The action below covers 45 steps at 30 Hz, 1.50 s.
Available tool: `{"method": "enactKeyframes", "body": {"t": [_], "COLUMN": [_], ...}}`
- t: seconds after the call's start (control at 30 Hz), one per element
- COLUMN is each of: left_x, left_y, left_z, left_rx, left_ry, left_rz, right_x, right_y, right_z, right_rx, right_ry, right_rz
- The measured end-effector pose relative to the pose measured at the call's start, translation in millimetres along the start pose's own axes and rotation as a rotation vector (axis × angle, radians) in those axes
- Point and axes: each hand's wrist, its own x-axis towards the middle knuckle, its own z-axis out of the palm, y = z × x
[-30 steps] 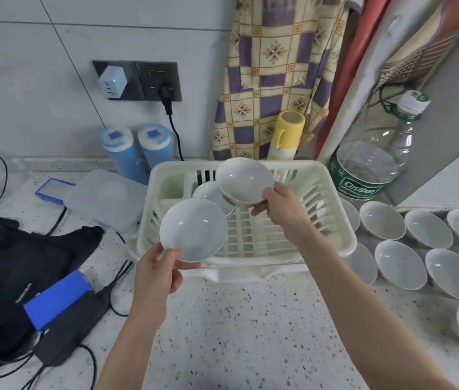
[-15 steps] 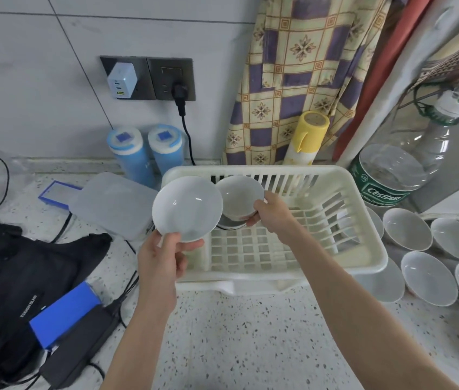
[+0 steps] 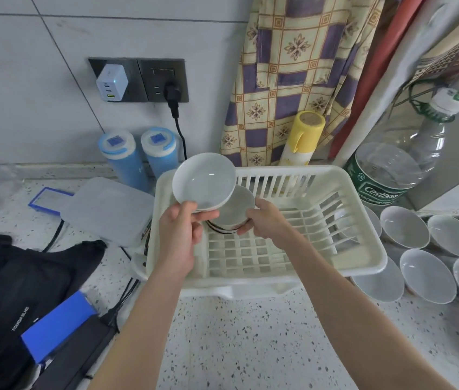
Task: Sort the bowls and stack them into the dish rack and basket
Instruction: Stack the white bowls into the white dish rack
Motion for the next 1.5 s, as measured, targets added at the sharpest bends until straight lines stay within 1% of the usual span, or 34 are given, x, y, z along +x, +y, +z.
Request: {"method": "enactKeyframes", "body": {"t": [0.23, 0.43, 0.57, 0.6, 0.67, 0.73, 0.8, 0.87, 0.93, 1.03, 1.23, 1.3, 1.4, 1.5], "left_x": [14.3, 16.4, 21.6, 22.2, 22.3, 22.1, 22.6, 23.7, 23.3, 21.9, 24.0, 19.1, 16.5, 16.0], "left_y": [-3.6, -16.9, -16.7, -17.4, -19.3, -20.9, -21.1, -22.0, -22.9, -22.9, -26.4, -25.9, -30.8, -35.6], "left_z": [14.8, 9.1, 6.3, 5.3, 3.5, 3.3, 4.0, 4.7, 5.4, 7.2, 12.8, 10.8, 13.9, 12.1], "left_rx": [0.026, -0.009, -0.075, -0.082, -0.078, -0.045, 0.003, 0.06, 0.112, 0.182, 0.296, 0.295, 0.356, 0.378], "left_ry": [-0.012, -0.037, -0.064, -0.066, -0.066, -0.07, -0.078, -0.09, -0.097, -0.094, -0.096, -0.074, -0.048, -0.027], "left_rz": [-0.017, -0.014, -0.021, -0.024, -0.033, -0.048, -0.064, -0.065, -0.059, -0.054, -0.062, -0.002, 0.099, 0.132], "right_x": [2.0, 4.4, 3.3, 2.4, -1.7, -7.2, -13.3, -18.6, -23.0, -24.8, -22.2, -22.7, -18.1, -16.4], "right_y": [3.9, 13.4, 17.4, 18.1, 19.1, 18.1, 12.1, 3.4, -4.8, -10.9, -6.7, -9.5, -8.9, -6.1], "right_z": [2.0, 2.1, 2.0, 1.3, -1.4, -6.5, -12.0, -14.9, -15.3, -13.8, -9.5, -5.9, -6.3, -3.4], "right_rx": [0.06, -0.006, -0.028, -0.042, -0.08, -0.059, 0.018, 0.091, 0.138, 0.1, -0.048, -0.086, -0.124, -0.114], "right_ry": [0.019, 0.038, 0.053, 0.074, 0.191, 0.341, 0.395, 0.35, 0.26, 0.201, 0.268, 0.272, 0.301, 0.304], "right_rz": [0.013, -0.017, -0.008, -0.008, -0.036, -0.139, -0.221, -0.22, -0.197, -0.207, -0.203, -0.21, -0.194, -0.162]}}
